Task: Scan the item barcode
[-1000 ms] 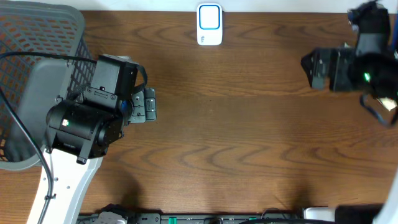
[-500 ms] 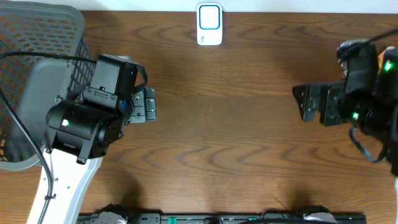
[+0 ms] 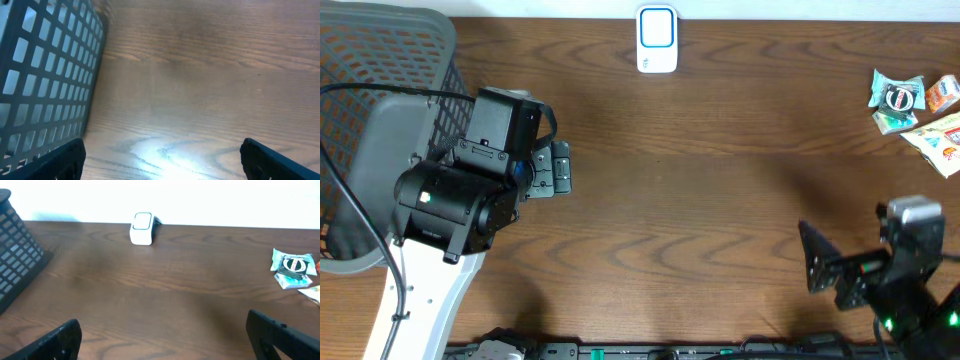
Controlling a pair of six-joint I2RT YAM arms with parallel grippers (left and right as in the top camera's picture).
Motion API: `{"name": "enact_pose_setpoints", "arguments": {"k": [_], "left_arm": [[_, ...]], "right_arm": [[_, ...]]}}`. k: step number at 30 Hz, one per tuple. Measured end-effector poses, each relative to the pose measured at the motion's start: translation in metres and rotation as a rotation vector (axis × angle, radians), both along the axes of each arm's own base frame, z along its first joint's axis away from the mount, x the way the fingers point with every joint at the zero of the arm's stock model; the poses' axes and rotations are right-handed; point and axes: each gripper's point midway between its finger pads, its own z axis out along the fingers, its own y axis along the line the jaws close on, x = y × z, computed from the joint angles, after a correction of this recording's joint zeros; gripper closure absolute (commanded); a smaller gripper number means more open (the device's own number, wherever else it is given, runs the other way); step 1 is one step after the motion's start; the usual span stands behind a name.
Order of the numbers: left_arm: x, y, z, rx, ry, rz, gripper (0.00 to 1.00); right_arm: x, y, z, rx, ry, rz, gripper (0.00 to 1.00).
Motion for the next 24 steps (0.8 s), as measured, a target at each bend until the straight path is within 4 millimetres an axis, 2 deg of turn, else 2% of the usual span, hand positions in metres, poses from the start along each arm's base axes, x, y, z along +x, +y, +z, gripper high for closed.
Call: {"name": "enact_pose_setpoints", "arguments": {"k": [6, 12, 20, 24], "left_arm": [[0.0, 0.0, 0.0, 0.0, 0.0, 0.0, 0.02], [0.0, 0.0, 0.0, 0.0, 0.0, 0.0, 0.02], [0.0, 0.0, 0.0, 0.0, 0.0, 0.0, 0.02], [0.0, 0.0, 0.0, 0.0, 0.0, 0.0, 0.02]], "right_arm": [[-0.017, -0.002, -0.04, -0.019, 0.146, -0.001, 0.01], [-0.049, -0.007, -0.082, -0.049, 0.364, -0.003, 0.01], [-0.052, -0.01, -0.086, -0.059, 0.384, -0.017, 0.01], [-0.045, -0.009, -0.08, -0.054, 0.345, -0.018, 0.01]]}}
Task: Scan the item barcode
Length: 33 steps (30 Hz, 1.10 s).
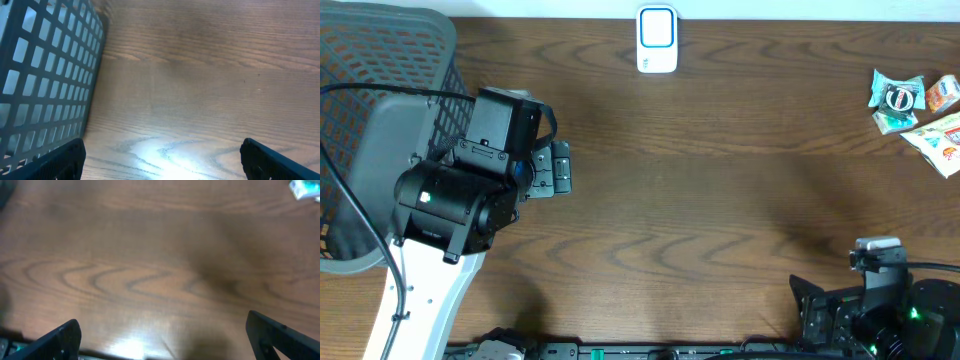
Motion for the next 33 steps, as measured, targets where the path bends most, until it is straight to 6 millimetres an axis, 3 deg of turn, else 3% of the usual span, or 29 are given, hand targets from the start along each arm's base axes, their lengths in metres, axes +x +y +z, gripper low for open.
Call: {"name": "enact_pose_setpoints", "arguments": {"k": [10, 20, 27, 33], "left_arm": [[0.0, 0.0, 0.0, 0.0, 0.0, 0.0, 0.02], [0.0, 0.0, 0.0, 0.0, 0.001, 0.0, 0.02], [0.0, 0.0, 0.0, 0.0, 0.0, 0.0, 0.02], [0.0, 0.0, 0.0, 0.0, 0.0, 0.0, 0.02]], "right_arm": [[0.021, 0.003, 0.018, 0.003, -0.113, 0.01, 0.01], [0.077, 0.012, -0.025, -0.013, -0.236, 0.041, 0.01], [0.096, 0.014, -0.049, -0.01, -0.402, 0.048, 0.01], [0.106, 0.009, -0.054, -0.015, -0.565, 0.024, 0.01]]}}
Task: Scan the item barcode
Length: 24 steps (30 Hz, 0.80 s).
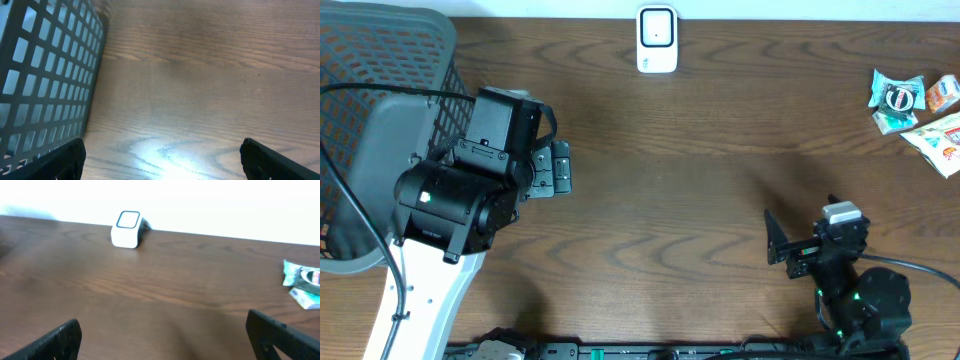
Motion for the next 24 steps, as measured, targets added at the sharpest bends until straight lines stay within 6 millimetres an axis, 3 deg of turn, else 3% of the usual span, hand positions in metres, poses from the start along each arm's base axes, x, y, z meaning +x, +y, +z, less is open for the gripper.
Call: {"name": "enact_pose_setpoints", "arguments": {"k": [11, 24], "left_arm": [[0.0, 0.0, 0.0, 0.0, 0.0, 0.0, 0.02], [0.0, 0.0, 0.0, 0.0, 0.0, 0.0, 0.02]], "right_arm": [[0.01, -0.008, -0.03, 0.008, -0.136, -0.038, 0.01], [0.016, -0.014, -0.038, 0.014, -0.233, -0.067, 0.01]]}}
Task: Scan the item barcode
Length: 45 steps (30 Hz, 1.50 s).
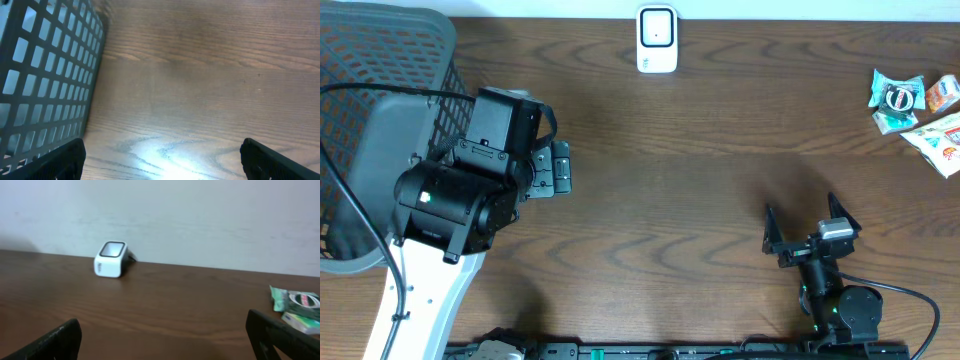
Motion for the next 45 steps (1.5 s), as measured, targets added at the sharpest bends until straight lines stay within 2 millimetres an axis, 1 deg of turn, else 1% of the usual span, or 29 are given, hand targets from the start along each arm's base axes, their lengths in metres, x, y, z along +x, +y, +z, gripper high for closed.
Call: {"name": "enact_pose_setpoints", "arguments": {"k": [3, 5, 8, 12, 22, 45], "left_arm": [[0.0, 0.0, 0.0, 0.0, 0.0, 0.0, 0.02], [0.0, 0.0, 0.0, 0.0, 0.0, 0.0, 0.02], [0.0, 0.0, 0.0, 0.0, 0.0, 0.0, 0.02], [0.0, 0.0, 0.0, 0.0, 0.0, 0.0, 0.02], [0.0, 0.0, 0.0, 0.0, 0.0, 0.0, 0.02], [0.0, 0.0, 0.0, 0.0, 0.0, 0.0, 0.02]], "right_arm": [[0.0, -0.005, -0.002, 0.0, 0.007, -0.025, 0.01], [0.0, -0.009, -0.008, 0.008, 0.034, -0.046, 0.01], [0.001, -0.025, -0.023, 0.062, 0.097, -0.13, 0.01], [0.001, -0.033, -0.023, 0.099, 0.096, -0.173, 0.01], [0.001, -0.033, -0.023, 0.063, 0.095, -0.173, 0.01], [0.001, -0.032, -0.023, 0.052, 0.094, -0.167, 0.01]]}}
